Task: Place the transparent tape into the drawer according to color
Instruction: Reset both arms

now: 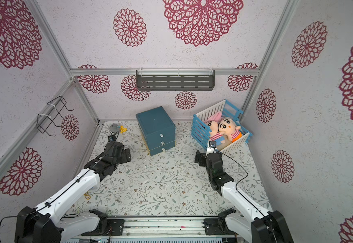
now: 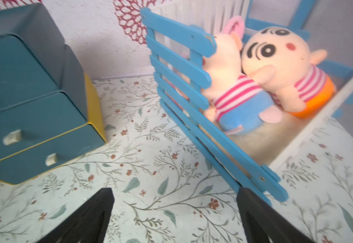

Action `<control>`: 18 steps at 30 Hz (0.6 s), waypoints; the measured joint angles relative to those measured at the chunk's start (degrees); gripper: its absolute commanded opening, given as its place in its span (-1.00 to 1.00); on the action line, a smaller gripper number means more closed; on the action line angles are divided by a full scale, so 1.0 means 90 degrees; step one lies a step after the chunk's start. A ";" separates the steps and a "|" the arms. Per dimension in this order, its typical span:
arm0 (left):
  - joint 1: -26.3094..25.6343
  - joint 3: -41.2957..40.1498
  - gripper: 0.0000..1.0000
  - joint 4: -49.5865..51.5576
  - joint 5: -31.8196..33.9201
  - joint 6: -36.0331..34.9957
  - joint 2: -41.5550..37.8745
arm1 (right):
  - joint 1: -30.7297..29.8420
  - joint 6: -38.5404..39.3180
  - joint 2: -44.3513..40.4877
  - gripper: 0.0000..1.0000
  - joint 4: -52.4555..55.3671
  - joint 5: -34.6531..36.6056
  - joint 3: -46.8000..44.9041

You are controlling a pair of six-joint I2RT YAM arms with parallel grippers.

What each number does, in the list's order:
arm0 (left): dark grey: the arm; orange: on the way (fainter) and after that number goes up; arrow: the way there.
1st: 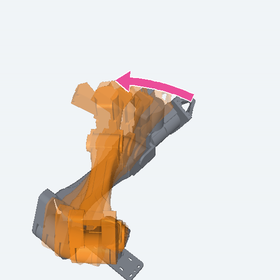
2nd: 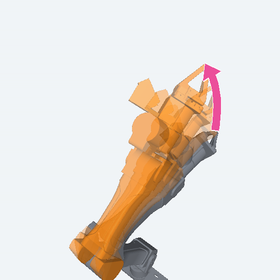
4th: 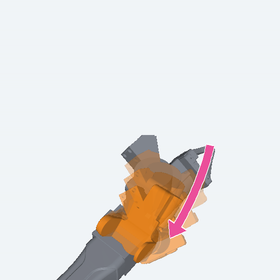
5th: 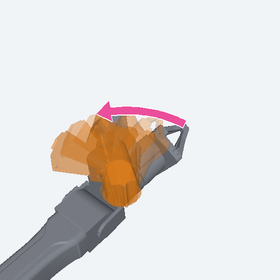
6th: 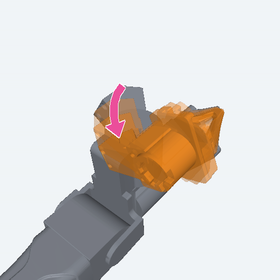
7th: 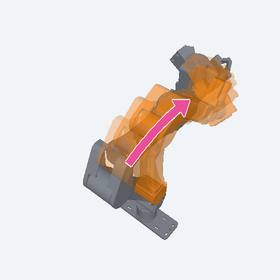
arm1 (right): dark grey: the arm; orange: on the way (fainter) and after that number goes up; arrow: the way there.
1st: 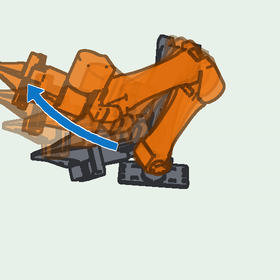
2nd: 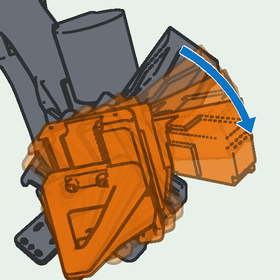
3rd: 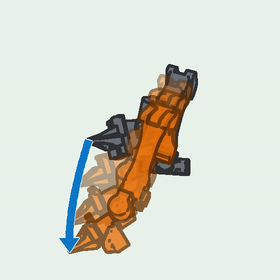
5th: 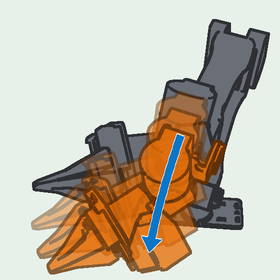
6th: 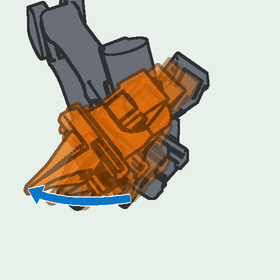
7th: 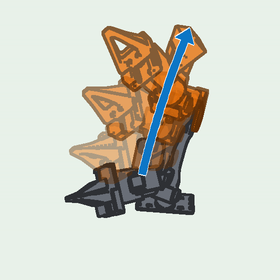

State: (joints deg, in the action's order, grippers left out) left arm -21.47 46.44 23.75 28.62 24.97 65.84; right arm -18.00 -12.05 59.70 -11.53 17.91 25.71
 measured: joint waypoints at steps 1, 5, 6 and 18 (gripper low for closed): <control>0.0000 -0.0165 0.95 -0.0211 0.0092 -0.0117 -0.0090 | 0.0073 0.0034 -0.0032 0.98 -0.0182 0.0087 -0.0182; 0.0005 -0.0823 0.95 -0.1149 0.0602 -0.0648 -0.0391 | 0.0376 0.0257 -0.0083 0.98 -0.1163 0.0551 -0.1061; 0.0015 -0.0952 0.95 -0.1362 0.0733 -0.0797 -0.0430 | 0.0425 0.0316 -0.0061 0.98 -0.1399 0.0648 -0.1224; 0.1396 -0.2737 0.95 -0.4809 0.0529 -0.2067 -0.0474 | 0.0763 0.1290 0.1450 0.98 -0.5221 0.1030 -0.1838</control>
State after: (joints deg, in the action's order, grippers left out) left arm -8.91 21.80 -19.53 33.39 6.37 61.58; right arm -11.14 -0.45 72.75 -58.52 27.18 9.17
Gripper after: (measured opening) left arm 0.974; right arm 0.989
